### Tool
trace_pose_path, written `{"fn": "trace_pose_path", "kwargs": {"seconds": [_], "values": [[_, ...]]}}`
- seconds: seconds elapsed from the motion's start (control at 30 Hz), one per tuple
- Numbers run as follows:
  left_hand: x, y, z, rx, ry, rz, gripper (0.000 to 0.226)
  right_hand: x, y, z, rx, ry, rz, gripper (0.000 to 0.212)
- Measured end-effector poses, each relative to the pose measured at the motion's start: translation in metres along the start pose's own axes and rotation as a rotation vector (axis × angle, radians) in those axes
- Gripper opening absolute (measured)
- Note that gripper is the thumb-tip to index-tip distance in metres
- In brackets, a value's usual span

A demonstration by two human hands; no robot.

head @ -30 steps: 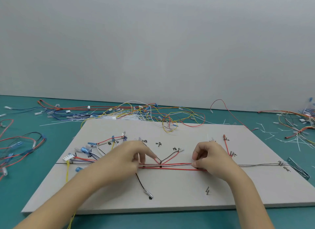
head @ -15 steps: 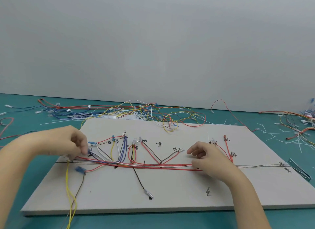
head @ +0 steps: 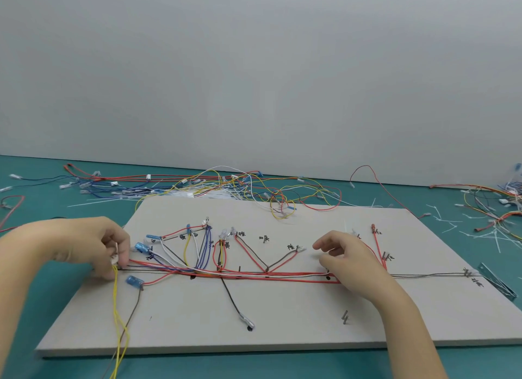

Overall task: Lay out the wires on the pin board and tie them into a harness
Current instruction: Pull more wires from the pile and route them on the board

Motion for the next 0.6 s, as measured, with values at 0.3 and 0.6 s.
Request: {"fn": "trace_pose_path", "kwargs": {"seconds": [0.3, 0.6], "values": [[-0.003, -0.013, -0.015, -0.215, 0.094, -0.012, 0.041, -0.001, 0.0, -0.002, -0.009, 0.011, 0.0, 0.02], [-0.02, 0.018, 0.084, -0.469, 0.431, 0.111, 0.029, -0.006, 0.004, -0.016, 0.06, -0.044, 0.066, 0.019]]}}
Point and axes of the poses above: each hand's wrist, its own y-axis away from the middle knuckle, its own x-axis out of the back of the hand, z = x × y, the point moved 2 cm from there along -y, towards the middle knuckle, and after that the axes turned 3 degrees about x, right-handed, at the moved point
